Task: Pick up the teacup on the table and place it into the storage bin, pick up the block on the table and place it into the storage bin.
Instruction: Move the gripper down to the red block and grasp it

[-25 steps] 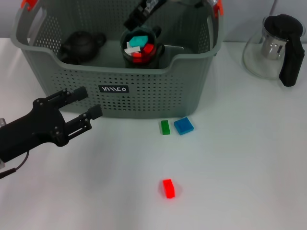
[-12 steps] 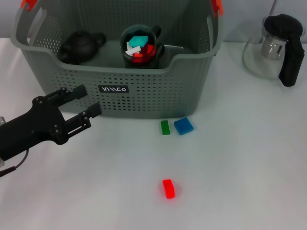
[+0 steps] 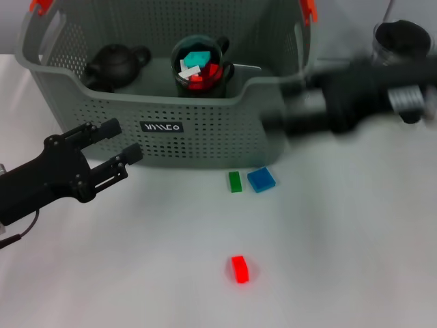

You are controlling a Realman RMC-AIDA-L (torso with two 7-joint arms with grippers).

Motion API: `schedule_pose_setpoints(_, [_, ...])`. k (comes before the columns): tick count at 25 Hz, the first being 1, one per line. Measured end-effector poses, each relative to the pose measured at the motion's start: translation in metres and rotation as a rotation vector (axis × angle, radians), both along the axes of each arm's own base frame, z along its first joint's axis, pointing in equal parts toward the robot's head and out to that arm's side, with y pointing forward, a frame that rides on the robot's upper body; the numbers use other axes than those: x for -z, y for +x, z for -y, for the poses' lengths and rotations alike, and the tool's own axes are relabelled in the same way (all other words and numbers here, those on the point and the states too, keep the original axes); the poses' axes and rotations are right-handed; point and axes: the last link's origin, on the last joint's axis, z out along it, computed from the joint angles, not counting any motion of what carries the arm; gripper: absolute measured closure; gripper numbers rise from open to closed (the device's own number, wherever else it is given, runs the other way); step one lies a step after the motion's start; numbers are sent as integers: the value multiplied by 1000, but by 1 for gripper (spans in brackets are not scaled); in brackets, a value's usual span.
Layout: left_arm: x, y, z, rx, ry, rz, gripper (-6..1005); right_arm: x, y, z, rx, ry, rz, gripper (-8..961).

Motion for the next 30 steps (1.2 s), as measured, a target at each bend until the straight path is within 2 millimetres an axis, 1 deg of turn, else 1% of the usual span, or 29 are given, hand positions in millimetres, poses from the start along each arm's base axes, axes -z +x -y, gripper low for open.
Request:
schedule_pose_setpoints(1, [0, 0, 0, -1, 0, -1, 371, 0, 7, 8, 2, -57, 45, 251])
schedule_pose_setpoints(4, [0, 0, -2, -3, -2, -3, 372, 2, 21, 22, 6, -174, 175, 251])
schedule_pose_setpoints(8, [0, 2, -3, 3, -4, -6, 372, 11, 27, 26, 2, -247, 326, 250])
schedule_pose_setpoints(14, [1, 3, -4, 6, -1, -5, 371, 39, 28, 16, -33, -335, 476, 250])
schedule_pose_setpoints(19, [2, 1, -2, 0, -1, -3, 371, 66, 30, -2, -32, -355, 593, 252])
schedule_pose_setpoints(26, [1, -3, 2, -17, 4, -5, 371, 109, 21, -9, -63, -368, 681, 250])
schedule_pose_setpoints(30, [-3, -8, 4, -37, 23, -2, 372, 126, 18, -10, -23, -369, 721, 251])
